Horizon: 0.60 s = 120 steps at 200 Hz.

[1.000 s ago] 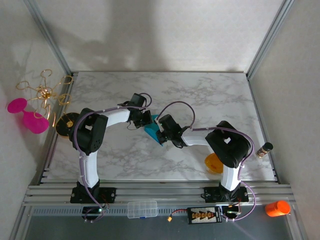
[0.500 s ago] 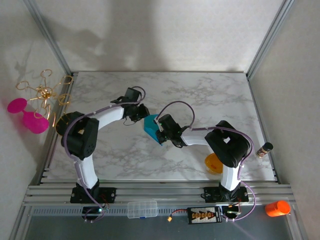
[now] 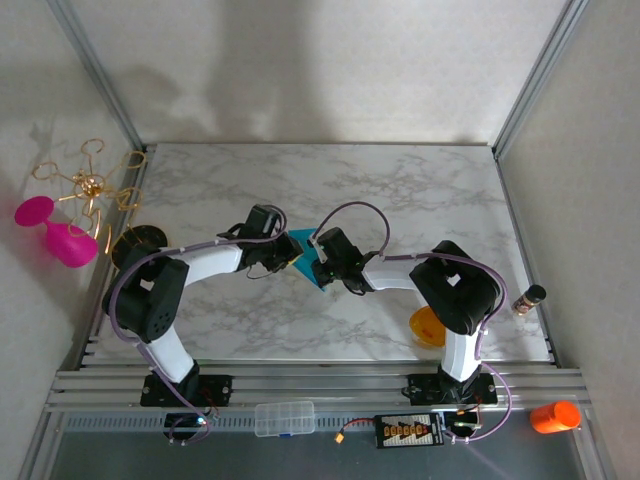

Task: Fold a paper plane with a square sheet of paper (pick it up from the middle)
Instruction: Third fold the triangle at the center of the table.

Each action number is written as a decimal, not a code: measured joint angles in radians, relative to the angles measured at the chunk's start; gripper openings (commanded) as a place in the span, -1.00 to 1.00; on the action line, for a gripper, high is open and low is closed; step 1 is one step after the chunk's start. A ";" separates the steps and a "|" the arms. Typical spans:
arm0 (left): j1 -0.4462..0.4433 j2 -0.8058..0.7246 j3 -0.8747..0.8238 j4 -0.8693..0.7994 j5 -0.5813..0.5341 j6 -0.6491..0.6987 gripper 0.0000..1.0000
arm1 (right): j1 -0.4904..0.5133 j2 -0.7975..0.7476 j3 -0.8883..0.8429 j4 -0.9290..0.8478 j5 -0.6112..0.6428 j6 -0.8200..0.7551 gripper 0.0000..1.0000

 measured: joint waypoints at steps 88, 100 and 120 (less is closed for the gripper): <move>-0.015 0.050 -0.002 0.089 0.025 -0.043 -0.72 | -0.001 0.003 0.000 0.005 -0.003 0.000 -1.00; -0.015 0.061 0.000 0.090 0.025 -0.043 -0.72 | -0.001 0.003 0.000 0.007 -0.003 0.000 -1.00; -0.016 0.076 0.001 0.089 0.024 -0.043 -0.73 | -0.001 0.003 0.000 0.007 -0.004 0.000 -1.00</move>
